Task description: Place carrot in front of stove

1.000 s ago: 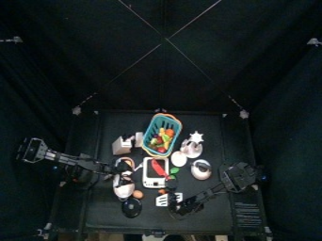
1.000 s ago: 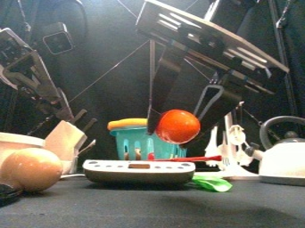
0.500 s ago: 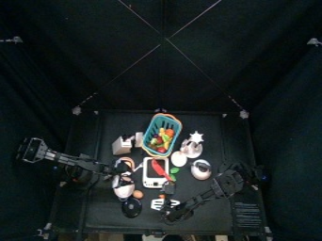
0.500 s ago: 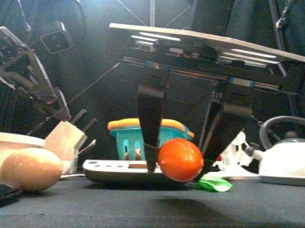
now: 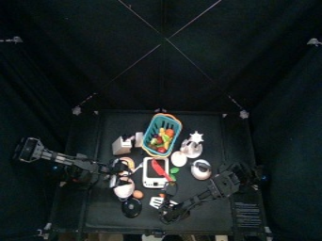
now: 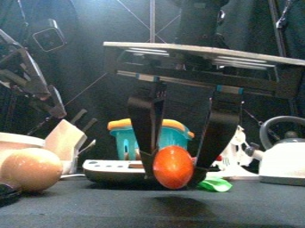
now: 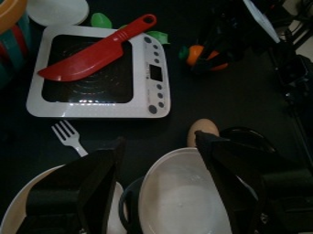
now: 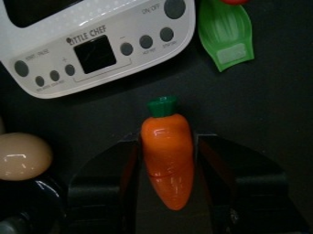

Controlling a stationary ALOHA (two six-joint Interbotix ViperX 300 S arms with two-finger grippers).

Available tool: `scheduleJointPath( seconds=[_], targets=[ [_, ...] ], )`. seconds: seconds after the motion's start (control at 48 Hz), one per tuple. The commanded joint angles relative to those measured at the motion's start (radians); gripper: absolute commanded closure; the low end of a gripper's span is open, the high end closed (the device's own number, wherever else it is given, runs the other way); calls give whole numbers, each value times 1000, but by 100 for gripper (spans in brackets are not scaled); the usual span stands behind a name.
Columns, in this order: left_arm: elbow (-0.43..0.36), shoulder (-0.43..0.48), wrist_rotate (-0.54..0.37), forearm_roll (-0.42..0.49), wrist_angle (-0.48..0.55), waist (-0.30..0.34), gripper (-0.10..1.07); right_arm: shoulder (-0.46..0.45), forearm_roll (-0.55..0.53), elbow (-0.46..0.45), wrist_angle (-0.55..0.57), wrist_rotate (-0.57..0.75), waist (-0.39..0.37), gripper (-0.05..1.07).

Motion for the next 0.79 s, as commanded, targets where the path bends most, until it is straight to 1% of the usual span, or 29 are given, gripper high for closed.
scheduleJointPath(
  seconds=[0.0, 0.229, 0.292, 0.354, 0.583, 0.771],
  targets=[
    [-11, -8, 0, 2, -3, -3, 2, -20, -6, -15, -11, 12, -9, 34],
    [-11, -8, 2, 3, -3, -2, 2, -12, -6, -18, -15, 14, -14, 14],
    [-11, -9, 2, 3, -3, -2, 2, -12, -8, -17, -17, 11, -17, 11],
    [-9, -8, 2, 3, 0, -2, 2, -14, -8, -20, -17, 9, -18, 9],
    [-8, -8, 2, 3, 14, -2, 2, -28, -9, -21, -6, 3, -20, 9],
    [-9, -8, 2, 2, 14, -2, 2, -51, -43, -15, 14, -2, -20, 9]
  ],
)
